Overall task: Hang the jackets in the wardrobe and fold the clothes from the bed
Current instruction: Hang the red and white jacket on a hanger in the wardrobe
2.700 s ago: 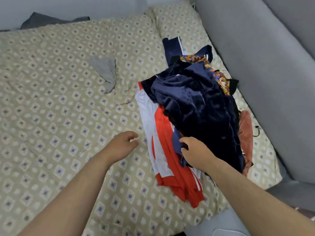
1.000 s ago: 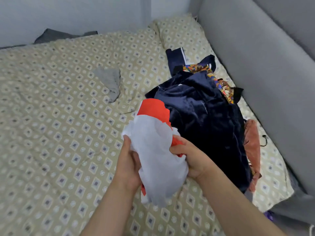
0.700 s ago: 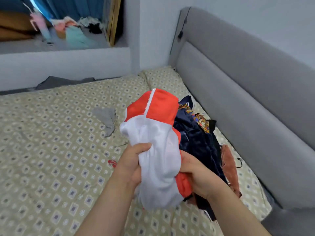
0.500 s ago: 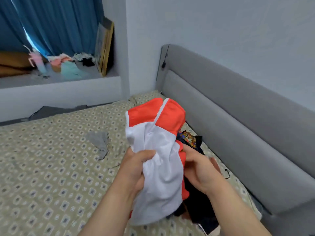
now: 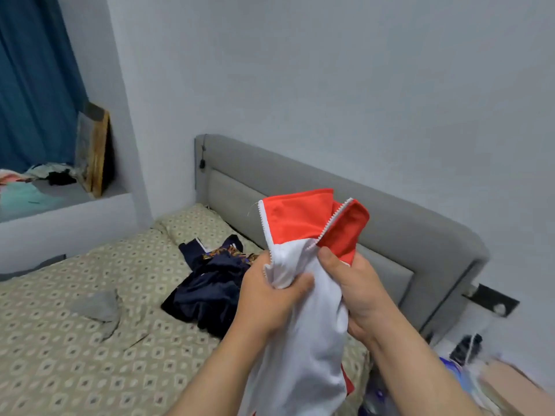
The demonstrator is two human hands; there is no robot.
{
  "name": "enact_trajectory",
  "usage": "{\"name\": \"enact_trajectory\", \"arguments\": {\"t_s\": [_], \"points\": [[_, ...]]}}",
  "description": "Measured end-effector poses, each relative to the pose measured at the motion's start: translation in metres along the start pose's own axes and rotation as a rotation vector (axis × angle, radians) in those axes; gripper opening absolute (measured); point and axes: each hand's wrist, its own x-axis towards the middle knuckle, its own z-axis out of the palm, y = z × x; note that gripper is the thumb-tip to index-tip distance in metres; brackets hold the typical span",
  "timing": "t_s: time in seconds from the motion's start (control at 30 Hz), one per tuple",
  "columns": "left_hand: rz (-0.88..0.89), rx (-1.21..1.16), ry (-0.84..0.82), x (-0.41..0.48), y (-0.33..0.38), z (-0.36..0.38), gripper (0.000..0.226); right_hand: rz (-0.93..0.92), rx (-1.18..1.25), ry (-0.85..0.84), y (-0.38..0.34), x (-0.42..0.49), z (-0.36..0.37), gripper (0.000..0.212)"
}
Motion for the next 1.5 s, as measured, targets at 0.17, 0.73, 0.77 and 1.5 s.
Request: {"name": "enact_trajectory", "arguments": {"t_s": [0.17,0.73,0.77,1.5], "points": [[0.114,-0.036,-0.130,-0.048,0.039,0.089,0.041,-0.091,-0.045,0.261,-0.070,-0.101,-0.063,0.033],[0.128,-0.412,-0.986,-0.182,0.114,0.330,0.059,-0.423,0.201,0.996,-0.186,-0.326,-0.225,0.058],[0.153,-0.424,-1.037,-0.190,0.115,0.341,0.067,-0.470,0.192,1.061,-0.189,-0.334,-0.236,0.062],[-0.396,-0.475,-1.841,-0.472,0.164,0.458,0.016,-0.796,0.379,1.835,-0.155,-0.633,-0.211,0.049]]}}
